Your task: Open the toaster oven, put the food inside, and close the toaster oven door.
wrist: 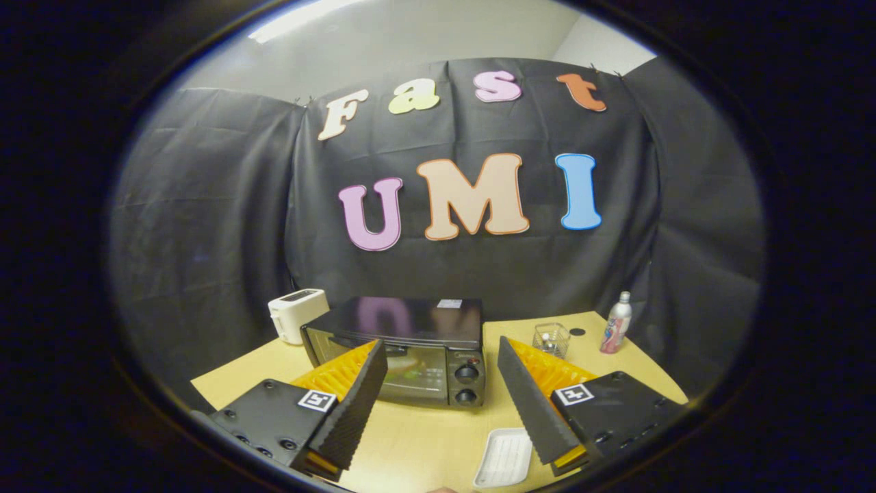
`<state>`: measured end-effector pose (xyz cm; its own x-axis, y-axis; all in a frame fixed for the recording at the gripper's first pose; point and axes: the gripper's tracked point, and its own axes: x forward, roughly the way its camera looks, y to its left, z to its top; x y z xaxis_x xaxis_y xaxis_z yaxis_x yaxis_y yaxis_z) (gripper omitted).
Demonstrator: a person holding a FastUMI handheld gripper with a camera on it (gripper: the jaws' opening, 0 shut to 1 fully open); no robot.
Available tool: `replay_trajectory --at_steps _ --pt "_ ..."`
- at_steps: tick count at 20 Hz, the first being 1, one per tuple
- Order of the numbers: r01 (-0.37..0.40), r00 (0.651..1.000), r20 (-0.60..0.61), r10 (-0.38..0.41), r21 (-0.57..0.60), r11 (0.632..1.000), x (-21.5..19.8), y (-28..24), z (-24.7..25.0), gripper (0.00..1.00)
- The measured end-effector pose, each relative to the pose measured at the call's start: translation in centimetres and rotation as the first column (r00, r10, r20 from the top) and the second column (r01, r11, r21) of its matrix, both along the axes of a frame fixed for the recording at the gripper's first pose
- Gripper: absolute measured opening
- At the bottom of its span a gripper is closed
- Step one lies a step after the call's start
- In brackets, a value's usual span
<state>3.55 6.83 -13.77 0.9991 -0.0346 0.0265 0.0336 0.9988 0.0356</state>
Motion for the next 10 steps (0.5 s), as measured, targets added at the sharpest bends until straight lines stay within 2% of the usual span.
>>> replay_trajectory --at_steps 3,10 --pt "-0.013 1.0 -0.003 0.013 0.029 1.0 -0.5 -1.2 0.1 1.0" --pt "0.014 0.999 0.052 -0.016 0.03 0.999 -1.2 -6.1 2.5 1.0"
